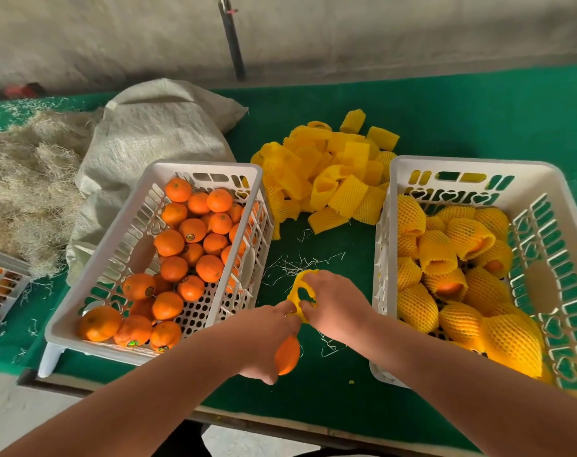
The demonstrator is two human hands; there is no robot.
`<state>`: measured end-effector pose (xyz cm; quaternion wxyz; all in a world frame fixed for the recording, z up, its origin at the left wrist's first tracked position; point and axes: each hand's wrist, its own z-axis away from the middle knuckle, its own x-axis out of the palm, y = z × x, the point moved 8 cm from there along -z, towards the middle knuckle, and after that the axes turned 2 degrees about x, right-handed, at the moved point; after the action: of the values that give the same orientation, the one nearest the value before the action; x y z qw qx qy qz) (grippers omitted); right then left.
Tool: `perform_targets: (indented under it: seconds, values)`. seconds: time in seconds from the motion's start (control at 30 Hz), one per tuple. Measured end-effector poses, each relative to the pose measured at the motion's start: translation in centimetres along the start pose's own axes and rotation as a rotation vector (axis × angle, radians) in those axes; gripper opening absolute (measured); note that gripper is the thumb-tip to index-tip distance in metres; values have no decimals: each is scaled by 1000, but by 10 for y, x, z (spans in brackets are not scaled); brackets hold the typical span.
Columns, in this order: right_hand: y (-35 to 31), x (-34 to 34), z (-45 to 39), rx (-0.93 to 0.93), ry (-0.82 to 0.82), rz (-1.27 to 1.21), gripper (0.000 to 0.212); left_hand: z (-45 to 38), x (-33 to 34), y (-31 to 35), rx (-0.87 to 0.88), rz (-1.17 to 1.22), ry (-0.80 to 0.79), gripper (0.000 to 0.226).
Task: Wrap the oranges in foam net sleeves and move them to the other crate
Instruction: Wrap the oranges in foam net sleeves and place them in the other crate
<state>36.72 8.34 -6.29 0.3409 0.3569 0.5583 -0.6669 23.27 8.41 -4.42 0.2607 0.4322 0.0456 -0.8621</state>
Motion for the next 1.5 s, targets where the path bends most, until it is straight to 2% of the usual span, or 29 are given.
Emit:
perform_targets:
  seconds: [0.1,0.2,0.27,0.37,0.5,0.57,0.7,0.83,0.93,1.03,1.1,1.17,1.27,1.33,1.4,1.43,1.5]
  values:
    - [-4,9,0,-91,-65,8,59,1,-11,-13,-32,302,31,88]
    - [-6,9,-1,-162,-43,29,61,5,-11,-31,-122,655,6,89]
    - [-8,7,-1,-190,-30,25,60,7,-7,-33,-143,984,21,78]
    - [-9,6,3,-206,6,-6,66,5,-1,-34,-186,1316,155,60]
    - [-13,7,8,-185,46,-32,78,3,7,-32,-315,1464,371,59]
    - [-13,8,10,-163,55,-49,81,3,7,-28,-342,1462,468,61]
    - [-15,6,16,-147,90,-88,80,5,2,-24,-352,1450,628,53]
    - [-16,4,20,-135,101,-108,81,2,4,-27,-366,1456,589,82]
    - [-17,-2,23,-125,111,-107,78,4,5,-29,-335,1533,567,71]
    - [-20,-9,29,-97,158,-117,68,10,4,-35,-424,1504,694,66]
    - [-25,-12,34,-82,201,-117,59,16,3,-41,-545,1413,803,61]
    - [-31,-12,37,-61,228,-123,50,23,-1,-45,-637,1227,907,55]
    - [-31,-20,37,45,300,-226,33,27,-10,-42,-680,946,970,71]
    - [-21,-24,32,162,347,-324,42,28,-15,-37,-653,852,983,81]
    - [-8,-23,24,271,304,-370,52,30,-20,-33,-607,786,996,86]
    - [-4,-20,21,305,261,-389,46,30,-21,-32,-591,762,994,87]
    - [0,-17,18,313,218,-415,18,31,-23,-31,-580,740,987,89]
